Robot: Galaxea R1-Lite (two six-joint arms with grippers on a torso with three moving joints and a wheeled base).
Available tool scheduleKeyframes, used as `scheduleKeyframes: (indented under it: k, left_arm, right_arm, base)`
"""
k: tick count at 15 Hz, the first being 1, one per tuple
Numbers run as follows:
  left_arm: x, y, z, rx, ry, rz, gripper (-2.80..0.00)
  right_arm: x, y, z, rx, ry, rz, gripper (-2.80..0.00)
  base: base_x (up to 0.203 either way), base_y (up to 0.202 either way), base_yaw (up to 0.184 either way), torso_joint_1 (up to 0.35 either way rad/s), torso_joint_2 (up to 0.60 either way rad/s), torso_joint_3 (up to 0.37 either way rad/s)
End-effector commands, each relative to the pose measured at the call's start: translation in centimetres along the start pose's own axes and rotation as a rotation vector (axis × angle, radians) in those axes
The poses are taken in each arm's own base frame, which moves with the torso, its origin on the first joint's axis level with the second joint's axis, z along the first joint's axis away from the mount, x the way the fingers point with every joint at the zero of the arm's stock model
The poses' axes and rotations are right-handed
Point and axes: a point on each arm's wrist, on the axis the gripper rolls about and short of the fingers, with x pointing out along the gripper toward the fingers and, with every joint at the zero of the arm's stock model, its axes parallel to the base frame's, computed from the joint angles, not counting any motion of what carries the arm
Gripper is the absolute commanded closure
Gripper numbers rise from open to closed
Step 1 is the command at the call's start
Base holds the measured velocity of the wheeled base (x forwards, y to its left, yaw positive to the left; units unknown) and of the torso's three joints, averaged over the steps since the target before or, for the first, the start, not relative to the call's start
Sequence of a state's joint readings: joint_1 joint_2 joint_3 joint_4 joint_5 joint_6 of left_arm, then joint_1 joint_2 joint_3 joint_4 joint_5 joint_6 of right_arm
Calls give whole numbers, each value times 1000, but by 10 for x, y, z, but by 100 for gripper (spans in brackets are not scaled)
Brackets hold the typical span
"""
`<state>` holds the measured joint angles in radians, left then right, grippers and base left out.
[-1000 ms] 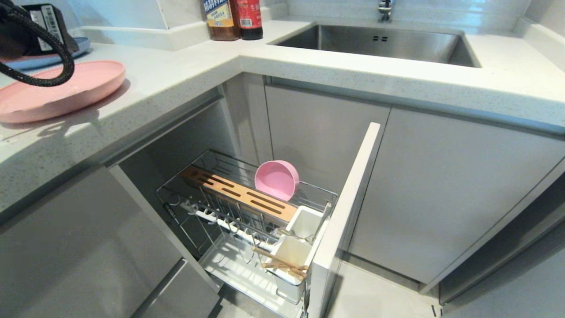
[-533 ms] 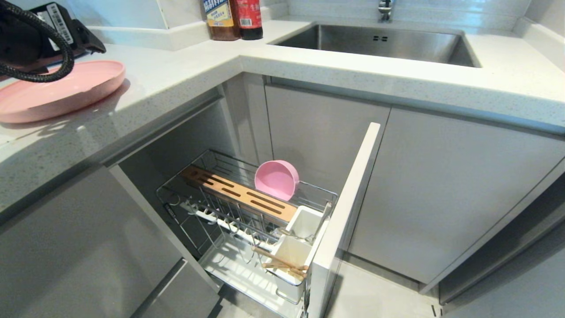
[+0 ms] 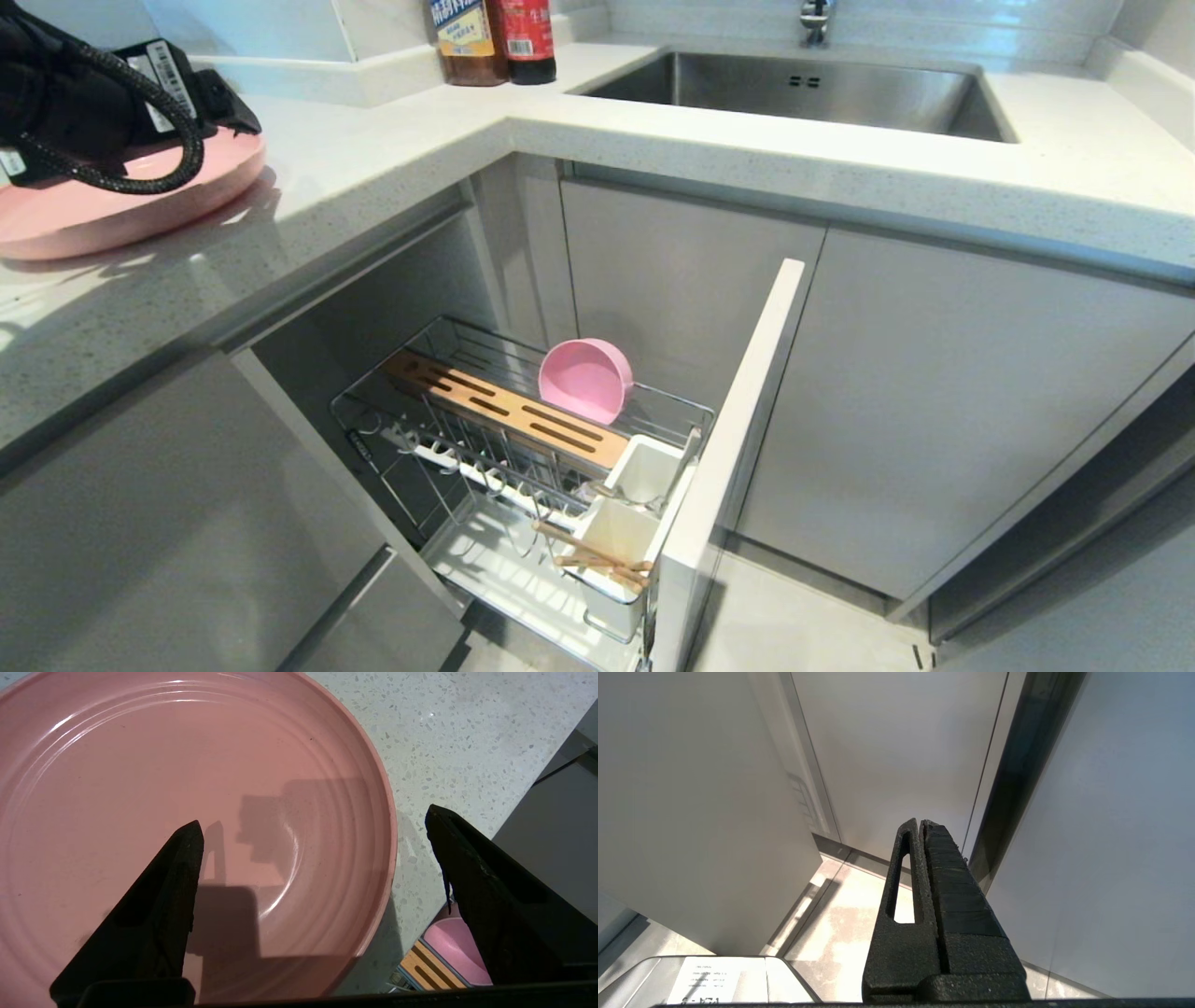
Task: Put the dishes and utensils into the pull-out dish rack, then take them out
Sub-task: Pick up the plate and place it in the cupboard
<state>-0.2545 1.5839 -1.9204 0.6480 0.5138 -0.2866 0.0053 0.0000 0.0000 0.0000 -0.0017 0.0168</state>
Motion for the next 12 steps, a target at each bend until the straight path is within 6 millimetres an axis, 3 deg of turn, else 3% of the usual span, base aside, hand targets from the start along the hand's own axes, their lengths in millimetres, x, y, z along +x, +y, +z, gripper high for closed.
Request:
scheduleKeyframes:
  k: [1,12]
  left_arm:
    - [11,-5,-4,11,21,9,-280]
    - [30,-13,-13,69,61,25,-280]
  right_arm:
    - [0,0,0,0,2,1,0]
    - [0,0,0,0,2,1,0]
  base:
    - [0,0,0,0,0,0]
    - [0,0,0,0,0,0]
